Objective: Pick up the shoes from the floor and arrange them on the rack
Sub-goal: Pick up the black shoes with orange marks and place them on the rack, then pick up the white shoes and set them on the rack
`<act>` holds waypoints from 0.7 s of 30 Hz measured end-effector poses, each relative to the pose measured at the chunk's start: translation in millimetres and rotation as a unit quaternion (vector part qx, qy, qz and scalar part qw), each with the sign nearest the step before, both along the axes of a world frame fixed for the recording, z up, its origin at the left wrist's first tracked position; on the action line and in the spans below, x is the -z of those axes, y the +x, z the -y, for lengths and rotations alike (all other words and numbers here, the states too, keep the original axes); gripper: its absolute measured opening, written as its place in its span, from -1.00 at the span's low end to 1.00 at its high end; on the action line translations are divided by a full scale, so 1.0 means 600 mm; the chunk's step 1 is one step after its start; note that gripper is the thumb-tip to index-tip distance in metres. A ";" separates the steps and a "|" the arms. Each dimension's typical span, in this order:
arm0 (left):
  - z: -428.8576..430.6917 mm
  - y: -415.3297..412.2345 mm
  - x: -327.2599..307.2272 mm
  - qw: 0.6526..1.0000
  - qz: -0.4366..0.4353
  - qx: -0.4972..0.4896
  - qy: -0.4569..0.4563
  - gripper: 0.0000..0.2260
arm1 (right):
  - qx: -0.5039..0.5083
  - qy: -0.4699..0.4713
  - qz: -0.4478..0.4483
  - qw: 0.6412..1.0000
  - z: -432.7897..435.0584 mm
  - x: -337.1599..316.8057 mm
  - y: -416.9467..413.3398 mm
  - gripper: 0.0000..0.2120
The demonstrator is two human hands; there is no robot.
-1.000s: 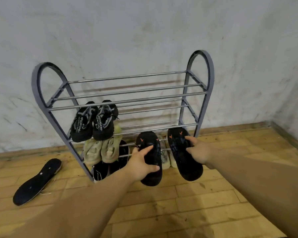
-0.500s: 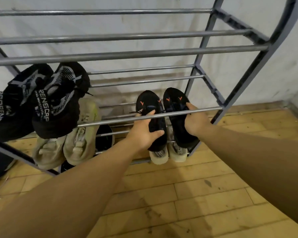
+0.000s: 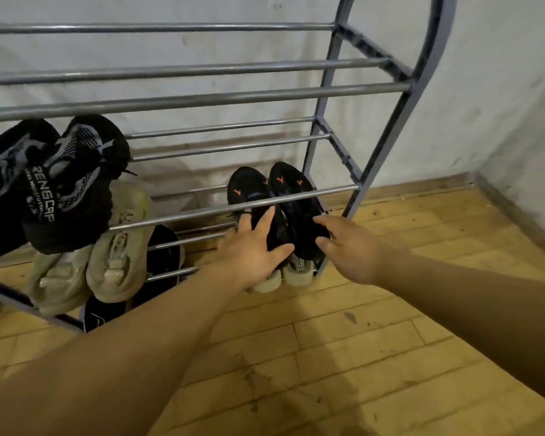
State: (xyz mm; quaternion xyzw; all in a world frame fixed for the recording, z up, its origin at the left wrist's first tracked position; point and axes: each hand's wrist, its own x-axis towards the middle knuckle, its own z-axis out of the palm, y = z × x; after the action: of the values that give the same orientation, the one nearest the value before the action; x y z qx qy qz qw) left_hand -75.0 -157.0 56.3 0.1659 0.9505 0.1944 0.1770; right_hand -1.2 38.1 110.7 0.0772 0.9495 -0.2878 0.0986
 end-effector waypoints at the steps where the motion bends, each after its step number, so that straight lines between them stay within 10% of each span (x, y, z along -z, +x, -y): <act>1: -0.003 0.026 -0.008 1.000 0.002 -0.005 -0.006 -0.19 | -0.001 0.019 0.019 1.000 -0.020 -0.007 0.034 -0.52; 9: -0.138 0.277 -0.090 0.964 0.054 0.259 -0.040 -0.18 | 0.184 0.038 0.165 0.968 -0.238 0.030 0.399 -0.29; 21: -0.393 0.491 -0.186 0.778 0.048 0.606 -0.161 -0.20 | 0.369 -0.124 0.317 0.865 -0.205 0.287 0.821 0.29</act>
State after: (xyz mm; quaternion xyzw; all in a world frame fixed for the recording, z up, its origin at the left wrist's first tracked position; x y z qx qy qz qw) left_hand 219.4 79.1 168.1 0.6670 0.6617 -0.1009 0.3273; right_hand 491.5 161.3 -61.6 0.4957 0.7259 -0.3788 0.2896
